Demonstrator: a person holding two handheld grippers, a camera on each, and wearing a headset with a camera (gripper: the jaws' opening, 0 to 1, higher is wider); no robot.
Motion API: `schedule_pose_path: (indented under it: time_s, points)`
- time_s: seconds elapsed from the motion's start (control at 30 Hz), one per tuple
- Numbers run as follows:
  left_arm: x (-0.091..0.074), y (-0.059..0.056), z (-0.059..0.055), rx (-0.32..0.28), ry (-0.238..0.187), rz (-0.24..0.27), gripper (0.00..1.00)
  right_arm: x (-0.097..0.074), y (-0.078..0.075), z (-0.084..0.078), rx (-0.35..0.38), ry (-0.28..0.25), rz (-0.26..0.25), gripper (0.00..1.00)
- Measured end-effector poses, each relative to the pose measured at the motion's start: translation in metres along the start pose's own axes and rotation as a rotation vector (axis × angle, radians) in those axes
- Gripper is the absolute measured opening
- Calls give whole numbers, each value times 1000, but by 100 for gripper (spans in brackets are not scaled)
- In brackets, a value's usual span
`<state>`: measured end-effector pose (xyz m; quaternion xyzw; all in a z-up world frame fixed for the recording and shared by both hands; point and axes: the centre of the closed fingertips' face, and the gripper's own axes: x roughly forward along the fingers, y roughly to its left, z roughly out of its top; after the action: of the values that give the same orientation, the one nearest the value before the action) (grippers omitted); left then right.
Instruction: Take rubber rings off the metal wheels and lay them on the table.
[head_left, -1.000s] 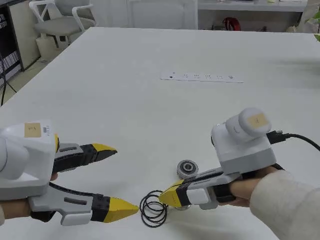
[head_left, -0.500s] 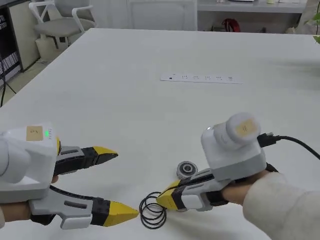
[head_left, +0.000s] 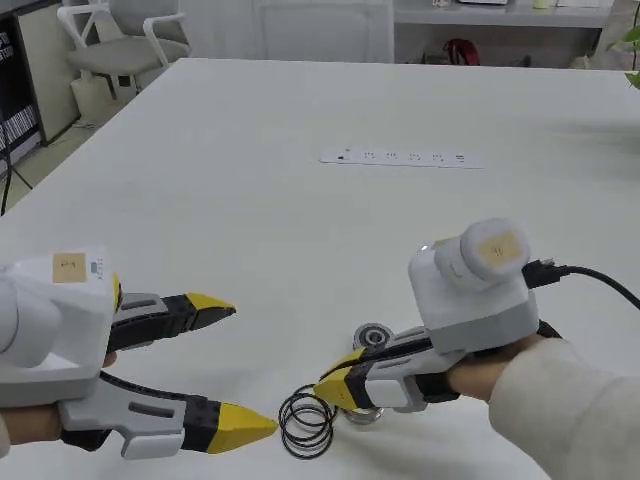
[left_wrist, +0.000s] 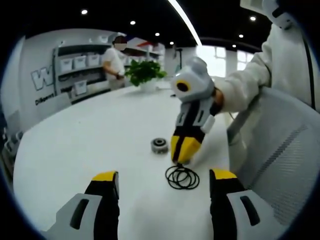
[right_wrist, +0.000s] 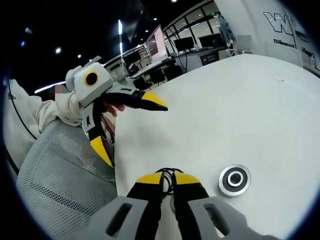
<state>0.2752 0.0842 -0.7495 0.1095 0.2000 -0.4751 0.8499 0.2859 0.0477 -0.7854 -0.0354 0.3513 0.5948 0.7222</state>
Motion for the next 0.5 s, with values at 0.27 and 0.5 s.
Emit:
schedule_pose_path:
  time_s: [0.27,0.5]
  points:
    - [-1,0,-1,-5,-1,1,75,-5,4,7,-13,-13,13,9]
    - [-1,0,-1,-5,0,3,76,-11,7,10,-67,-8,9,16]
